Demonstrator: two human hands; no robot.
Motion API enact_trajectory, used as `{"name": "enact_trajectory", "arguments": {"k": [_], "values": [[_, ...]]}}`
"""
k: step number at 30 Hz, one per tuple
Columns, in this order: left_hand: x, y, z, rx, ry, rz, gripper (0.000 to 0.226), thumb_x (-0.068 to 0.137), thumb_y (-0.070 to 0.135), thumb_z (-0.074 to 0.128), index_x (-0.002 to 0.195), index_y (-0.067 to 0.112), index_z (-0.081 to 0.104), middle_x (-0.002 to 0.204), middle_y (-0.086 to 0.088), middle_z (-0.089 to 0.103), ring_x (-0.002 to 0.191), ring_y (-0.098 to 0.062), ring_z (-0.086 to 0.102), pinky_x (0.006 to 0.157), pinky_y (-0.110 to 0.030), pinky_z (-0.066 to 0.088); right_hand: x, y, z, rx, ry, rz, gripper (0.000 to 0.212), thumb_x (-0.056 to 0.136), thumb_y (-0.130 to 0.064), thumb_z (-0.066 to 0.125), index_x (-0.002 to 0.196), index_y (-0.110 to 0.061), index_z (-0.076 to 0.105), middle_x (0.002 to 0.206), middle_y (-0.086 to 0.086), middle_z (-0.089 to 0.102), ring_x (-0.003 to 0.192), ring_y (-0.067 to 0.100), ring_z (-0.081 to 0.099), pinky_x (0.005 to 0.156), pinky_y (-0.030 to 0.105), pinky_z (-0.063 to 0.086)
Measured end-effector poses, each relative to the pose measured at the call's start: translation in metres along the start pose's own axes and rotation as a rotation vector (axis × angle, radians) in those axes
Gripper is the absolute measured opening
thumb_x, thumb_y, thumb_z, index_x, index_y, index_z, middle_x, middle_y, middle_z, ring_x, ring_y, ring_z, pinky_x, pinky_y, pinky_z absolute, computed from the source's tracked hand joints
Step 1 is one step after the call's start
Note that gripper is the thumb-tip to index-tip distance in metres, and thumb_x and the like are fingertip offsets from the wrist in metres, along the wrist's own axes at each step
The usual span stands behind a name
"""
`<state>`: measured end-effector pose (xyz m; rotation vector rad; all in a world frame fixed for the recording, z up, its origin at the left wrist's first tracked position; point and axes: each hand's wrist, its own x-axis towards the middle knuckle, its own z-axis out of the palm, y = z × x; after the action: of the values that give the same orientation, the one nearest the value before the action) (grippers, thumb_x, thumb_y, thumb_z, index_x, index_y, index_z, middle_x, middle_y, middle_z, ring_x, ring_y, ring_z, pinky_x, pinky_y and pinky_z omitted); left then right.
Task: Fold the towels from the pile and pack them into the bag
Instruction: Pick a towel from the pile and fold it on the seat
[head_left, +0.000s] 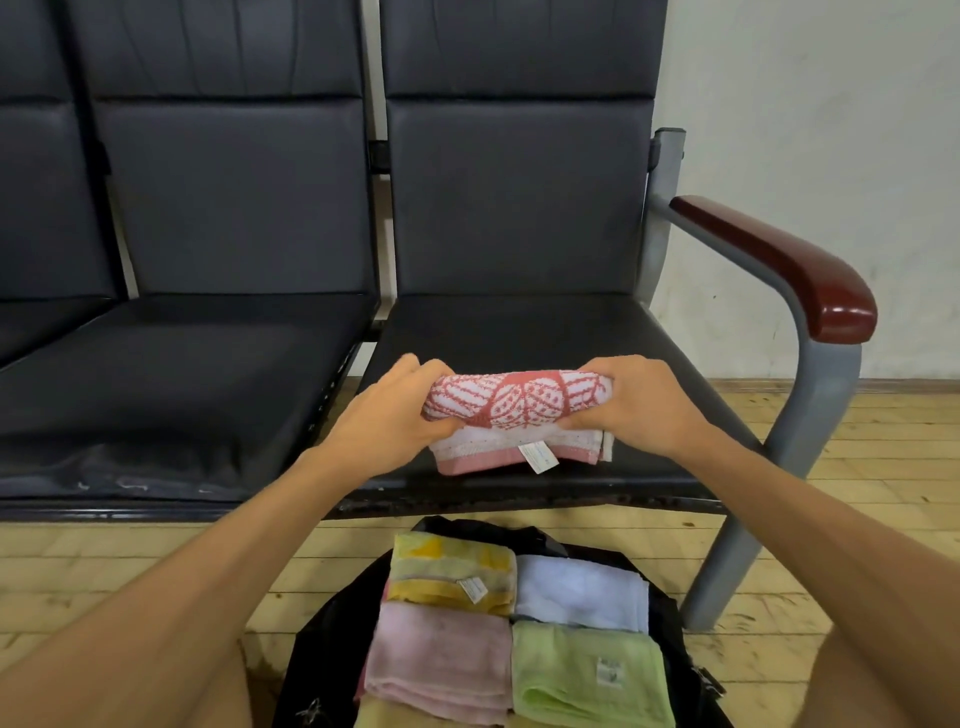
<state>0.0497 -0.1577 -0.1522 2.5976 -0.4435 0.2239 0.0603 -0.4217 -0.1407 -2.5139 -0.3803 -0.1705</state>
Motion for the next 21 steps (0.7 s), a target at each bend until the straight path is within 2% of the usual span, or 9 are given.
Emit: {"name": "enact_trajectory", "arguments": {"k": [3,5,7,11,13,15,18,21], "values": [[0.002,-0.001,-0.001,-0.046,0.043,0.038,0.035,0.084,0.029,0.072,0.113,0.020,0.053,0.117,0.007,0.034,0.098,-0.009,0.050,0.082,-0.024,0.053,0.002,-0.001,-0.002,-0.038,0.023,-0.043,0.033,0.074,-0.036,0.081,0.094,-0.028,0.056,0.084,-0.021,0.049,0.079,0.001,0.051,0.069,0.006,0.039],[0.003,-0.002,-0.003,-0.135,0.033,0.054,0.031,0.085,0.024,0.072,0.109,0.015,0.055,0.117,0.005,0.042,0.099,-0.008,0.052,0.083,-0.026,0.054,0.005,0.002,-0.003,-0.014,0.030,-0.042,0.035,0.074,-0.036,0.082,0.096,-0.028,0.056,0.094,-0.018,0.048,0.089,0.005,0.051,0.075,0.010,0.042],[0.003,0.000,-0.006,-0.293,0.015,0.002,0.026,0.087,0.021,0.069,0.109,0.015,0.055,0.109,0.002,0.056,0.098,-0.009,0.058,0.084,-0.031,0.055,0.004,0.003,-0.005,0.156,-0.002,0.014,0.037,0.076,-0.029,0.081,0.103,-0.028,0.055,0.106,-0.015,0.054,0.097,0.008,0.057,0.075,0.012,0.046],[-0.001,0.014,-0.004,-0.828,0.097,-0.267,0.028,0.091,0.027,0.062,0.118,0.022,0.058,0.108,0.000,0.070,0.093,-0.013,0.069,0.082,-0.034,0.058,-0.004,-0.007,-0.010,0.701,-0.085,0.094,0.030,0.082,-0.024,0.074,0.109,-0.023,0.061,0.106,-0.005,0.072,0.096,0.013,0.071,0.076,0.027,0.059],[-0.005,0.021,0.001,-0.982,0.130,-0.394,0.029,0.093,0.032,0.060,0.120,0.022,0.059,0.106,-0.001,0.072,0.091,-0.016,0.071,0.079,-0.034,0.058,-0.005,-0.013,-0.007,0.782,-0.064,0.140,0.026,0.085,-0.027,0.070,0.110,-0.023,0.062,0.106,-0.004,0.073,0.095,0.014,0.072,0.077,0.030,0.060],[-0.009,0.027,0.001,-1.081,0.082,-0.481,0.032,0.094,0.038,0.057,0.120,0.020,0.059,0.104,-0.003,0.073,0.092,-0.020,0.071,0.080,-0.037,0.058,-0.004,-0.018,-0.004,0.796,-0.023,0.173,0.019,0.088,-0.028,0.068,0.106,-0.026,0.063,0.105,-0.005,0.073,0.093,0.013,0.072,0.075,0.028,0.060],[-0.015,0.031,-0.005,-1.196,-0.087,-0.479,0.036,0.093,0.044,0.056,0.119,0.020,0.061,0.108,-0.006,0.072,0.101,-0.022,0.068,0.086,-0.036,0.056,-0.008,-0.022,0.000,0.849,0.045,0.226,0.017,0.090,-0.031,0.066,0.105,-0.024,0.066,0.104,-0.003,0.074,0.090,0.013,0.073,0.072,0.026,0.060],[-0.023,0.034,-0.008,-1.125,-0.185,-0.421,0.036,0.091,0.036,0.062,0.122,0.018,0.060,0.110,-0.005,0.072,0.103,-0.021,0.067,0.084,-0.033,0.055,-0.019,-0.024,0.007,0.861,0.094,0.290,0.025,0.091,-0.035,0.065,0.110,-0.019,0.067,0.101,0.000,0.075,0.087,0.015,0.073,0.072,0.029,0.060]]}}
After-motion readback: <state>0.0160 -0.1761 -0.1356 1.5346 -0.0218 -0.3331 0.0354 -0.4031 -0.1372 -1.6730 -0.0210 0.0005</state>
